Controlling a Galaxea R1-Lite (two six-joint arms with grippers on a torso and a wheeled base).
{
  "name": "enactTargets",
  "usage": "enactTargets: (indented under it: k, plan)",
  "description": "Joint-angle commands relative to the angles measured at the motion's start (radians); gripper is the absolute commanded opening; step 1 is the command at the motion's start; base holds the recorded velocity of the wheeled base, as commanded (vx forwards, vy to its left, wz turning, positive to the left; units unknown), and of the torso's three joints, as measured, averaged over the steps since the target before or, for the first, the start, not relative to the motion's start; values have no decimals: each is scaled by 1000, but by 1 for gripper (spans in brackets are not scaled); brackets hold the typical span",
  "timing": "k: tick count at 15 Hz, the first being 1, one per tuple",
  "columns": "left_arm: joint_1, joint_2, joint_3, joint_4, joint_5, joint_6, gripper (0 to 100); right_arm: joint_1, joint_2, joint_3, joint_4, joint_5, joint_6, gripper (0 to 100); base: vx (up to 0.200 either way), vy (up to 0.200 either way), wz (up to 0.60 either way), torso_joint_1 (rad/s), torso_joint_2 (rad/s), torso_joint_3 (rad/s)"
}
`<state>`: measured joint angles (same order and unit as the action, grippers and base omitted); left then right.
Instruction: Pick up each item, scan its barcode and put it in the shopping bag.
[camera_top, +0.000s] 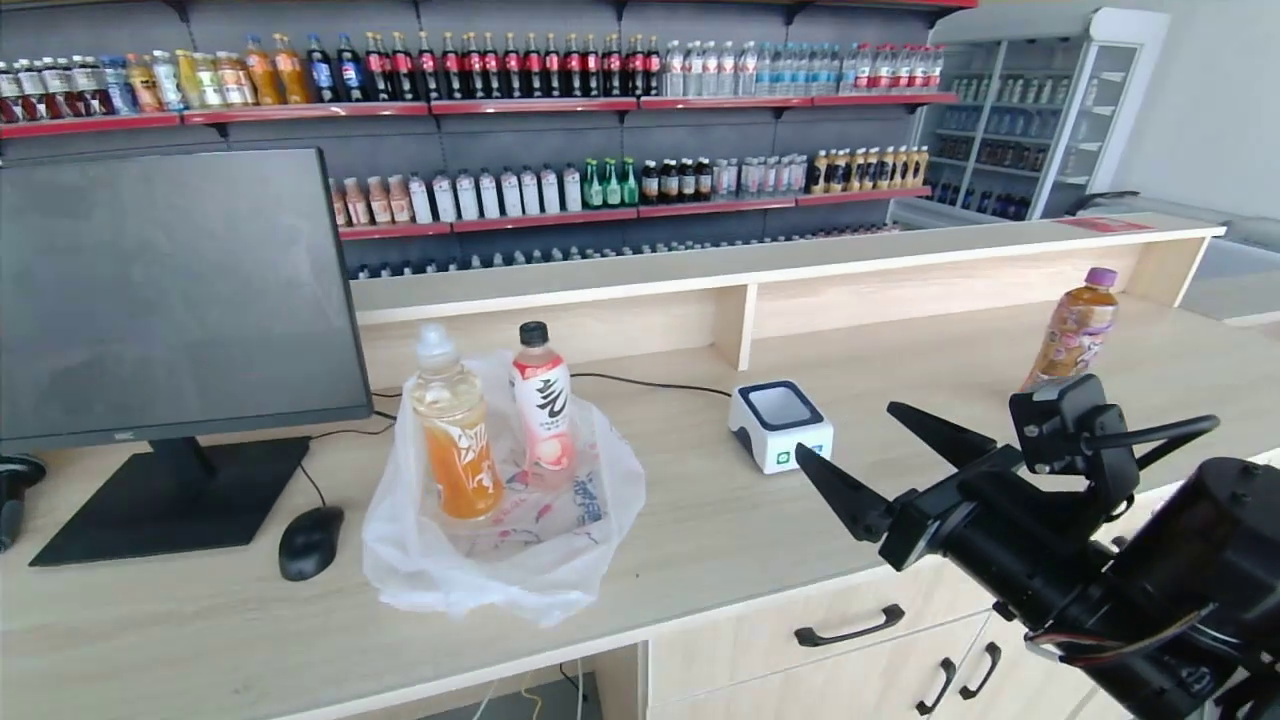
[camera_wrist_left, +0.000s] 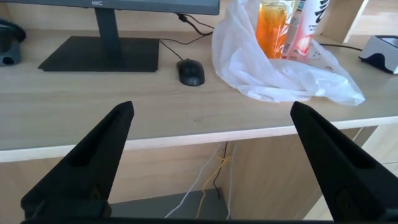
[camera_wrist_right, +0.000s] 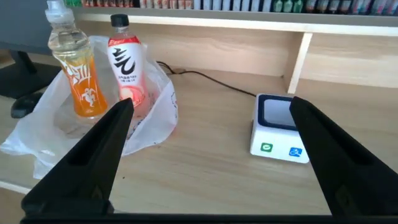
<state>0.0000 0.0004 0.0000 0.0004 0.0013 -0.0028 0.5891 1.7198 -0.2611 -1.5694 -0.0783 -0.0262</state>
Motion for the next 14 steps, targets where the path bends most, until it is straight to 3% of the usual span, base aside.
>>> enactTargets:
  k: [1, 8, 14]
  plan:
    - [0, 0, 0, 1, 0, 1, 100, 5, -9, 3, -1, 0, -1, 100, 0, -200, 0, -2, 2, 2]
    - [0, 0, 0, 1, 0, -2, 100, 18, -17, 19, -1, 0, -8, 100, 0, -200, 0, 2, 1, 4]
    - [0, 0, 0, 1, -1, 6, 100, -20, -63, 68, -1, 0, -14, 100, 0, -200, 0, 5, 2, -1]
